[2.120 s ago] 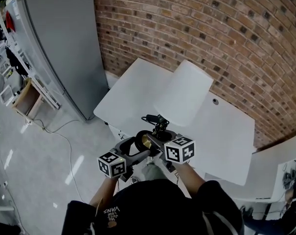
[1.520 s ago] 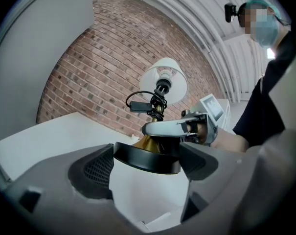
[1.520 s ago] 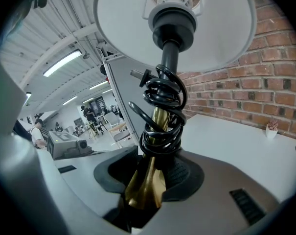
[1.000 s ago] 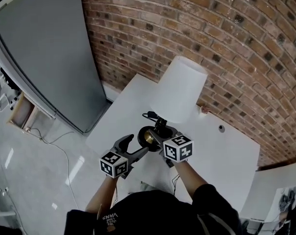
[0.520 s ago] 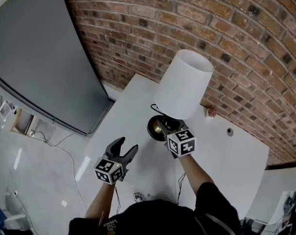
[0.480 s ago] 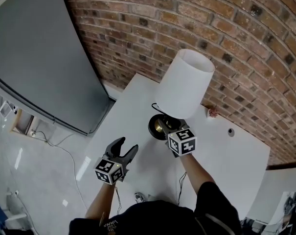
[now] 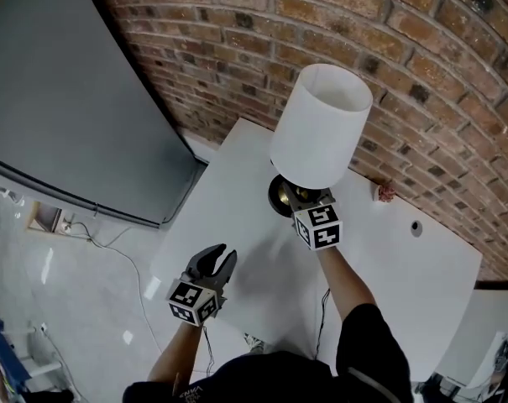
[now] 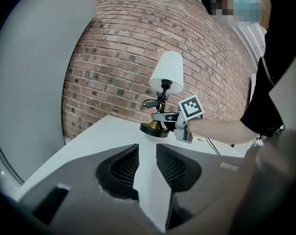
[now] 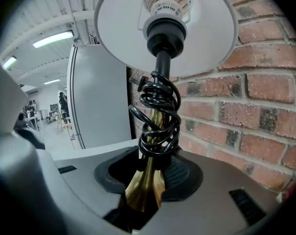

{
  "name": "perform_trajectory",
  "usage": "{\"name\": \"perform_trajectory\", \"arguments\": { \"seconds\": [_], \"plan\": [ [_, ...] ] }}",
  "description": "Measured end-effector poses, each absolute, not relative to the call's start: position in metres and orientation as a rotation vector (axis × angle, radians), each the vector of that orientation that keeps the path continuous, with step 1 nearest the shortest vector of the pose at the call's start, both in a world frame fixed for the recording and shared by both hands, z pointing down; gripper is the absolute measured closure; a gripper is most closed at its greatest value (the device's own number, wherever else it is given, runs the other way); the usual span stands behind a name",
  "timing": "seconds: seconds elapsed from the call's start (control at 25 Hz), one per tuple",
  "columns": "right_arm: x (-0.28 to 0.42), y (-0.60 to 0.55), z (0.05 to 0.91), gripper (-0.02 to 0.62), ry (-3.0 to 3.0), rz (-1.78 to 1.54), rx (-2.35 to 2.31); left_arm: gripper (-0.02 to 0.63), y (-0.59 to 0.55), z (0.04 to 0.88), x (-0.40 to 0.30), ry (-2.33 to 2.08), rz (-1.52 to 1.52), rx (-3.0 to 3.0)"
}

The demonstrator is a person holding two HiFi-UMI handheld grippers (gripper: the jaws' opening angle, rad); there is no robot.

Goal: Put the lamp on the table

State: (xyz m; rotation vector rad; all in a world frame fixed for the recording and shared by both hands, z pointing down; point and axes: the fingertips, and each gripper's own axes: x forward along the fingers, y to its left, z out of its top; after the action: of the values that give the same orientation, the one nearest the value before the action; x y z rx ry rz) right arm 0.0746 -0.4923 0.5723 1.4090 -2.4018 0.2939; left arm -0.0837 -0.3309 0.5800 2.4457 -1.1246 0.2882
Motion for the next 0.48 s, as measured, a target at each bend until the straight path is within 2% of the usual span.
{"name": "perform_trajectory", "arguments": {
  "seconds": [0.32,0.48],
  "plan": [
    [0.080,-0.531,0.593,0.462,-2.398,0.257,1.461,0.585,-0.352,0.593,-0.084,-1.197,0.333,2.419],
    [0.083,-0.545,0.603,0.463,-2.382,0.230,1.495,0.598,-0.357,0.603,-0.085,-1.221,0.319,2.387]
  ]
}}
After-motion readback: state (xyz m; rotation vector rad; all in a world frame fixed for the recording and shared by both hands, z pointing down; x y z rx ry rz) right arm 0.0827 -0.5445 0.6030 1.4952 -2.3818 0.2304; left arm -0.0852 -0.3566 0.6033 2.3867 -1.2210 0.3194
